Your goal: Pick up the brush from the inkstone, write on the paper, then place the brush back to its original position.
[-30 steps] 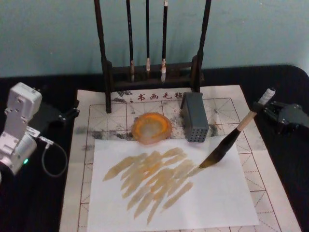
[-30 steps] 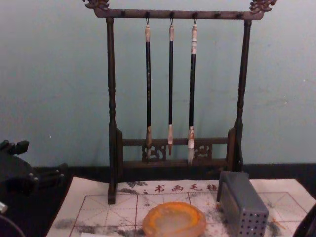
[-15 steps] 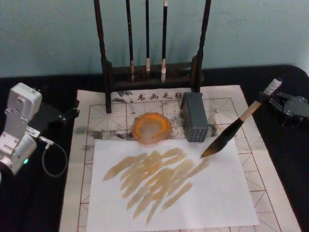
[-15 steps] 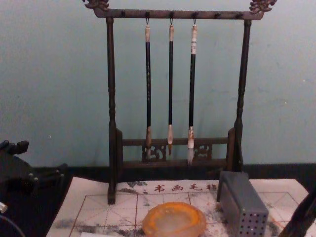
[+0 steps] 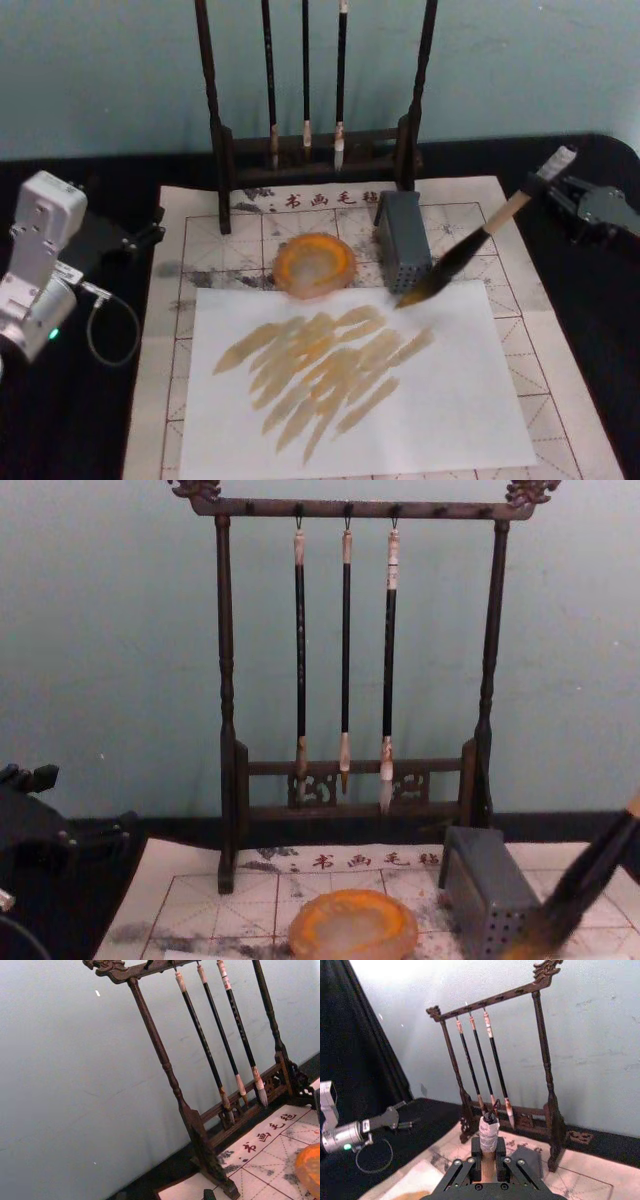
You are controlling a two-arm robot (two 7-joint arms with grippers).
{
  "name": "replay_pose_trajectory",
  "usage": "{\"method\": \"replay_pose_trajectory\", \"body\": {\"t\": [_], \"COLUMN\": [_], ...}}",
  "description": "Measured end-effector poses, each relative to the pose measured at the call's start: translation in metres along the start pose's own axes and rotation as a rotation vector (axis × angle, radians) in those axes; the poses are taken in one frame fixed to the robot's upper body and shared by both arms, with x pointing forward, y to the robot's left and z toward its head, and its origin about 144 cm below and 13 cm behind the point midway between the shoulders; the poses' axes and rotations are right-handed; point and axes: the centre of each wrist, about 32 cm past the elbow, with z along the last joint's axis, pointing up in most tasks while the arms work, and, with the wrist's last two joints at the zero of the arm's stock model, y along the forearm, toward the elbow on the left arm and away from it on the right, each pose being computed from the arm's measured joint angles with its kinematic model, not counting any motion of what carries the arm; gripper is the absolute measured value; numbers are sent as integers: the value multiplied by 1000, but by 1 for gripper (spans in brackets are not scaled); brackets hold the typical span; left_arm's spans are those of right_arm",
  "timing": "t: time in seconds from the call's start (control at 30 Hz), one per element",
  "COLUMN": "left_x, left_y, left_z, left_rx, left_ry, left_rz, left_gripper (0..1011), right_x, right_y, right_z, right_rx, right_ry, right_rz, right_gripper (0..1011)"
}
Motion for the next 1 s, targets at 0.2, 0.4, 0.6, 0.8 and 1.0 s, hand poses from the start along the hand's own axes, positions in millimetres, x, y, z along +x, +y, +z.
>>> {"method": "replay_pose_trajectory", "body": {"t": [0.2, 0.4, 0.6, 0.8, 1.0], "left_x": [0, 0, 0, 0, 0], "left_y": [0, 0, 0, 0, 0], "left_z": [0, 0, 0, 0, 0], "left_rx": [0, 0, 0, 0, 0], "left_ry": [0, 0, 0, 0, 0], "left_rz": [0, 0, 0, 0, 0], "left_gripper": [1001, 1001, 1001, 1001, 1001], "right_x": [2, 5, 8, 8, 6], "right_y": [17, 36, 56, 74, 90], "right_z": [-5, -9, -17, -28, -41], "right_rx": [39, 81, 102, 127, 144], "right_ry": [53, 122, 194, 262, 334], "right_rz": [15, 31, 31, 3, -43], "right_gripper": [174, 174, 174, 174, 174]}}
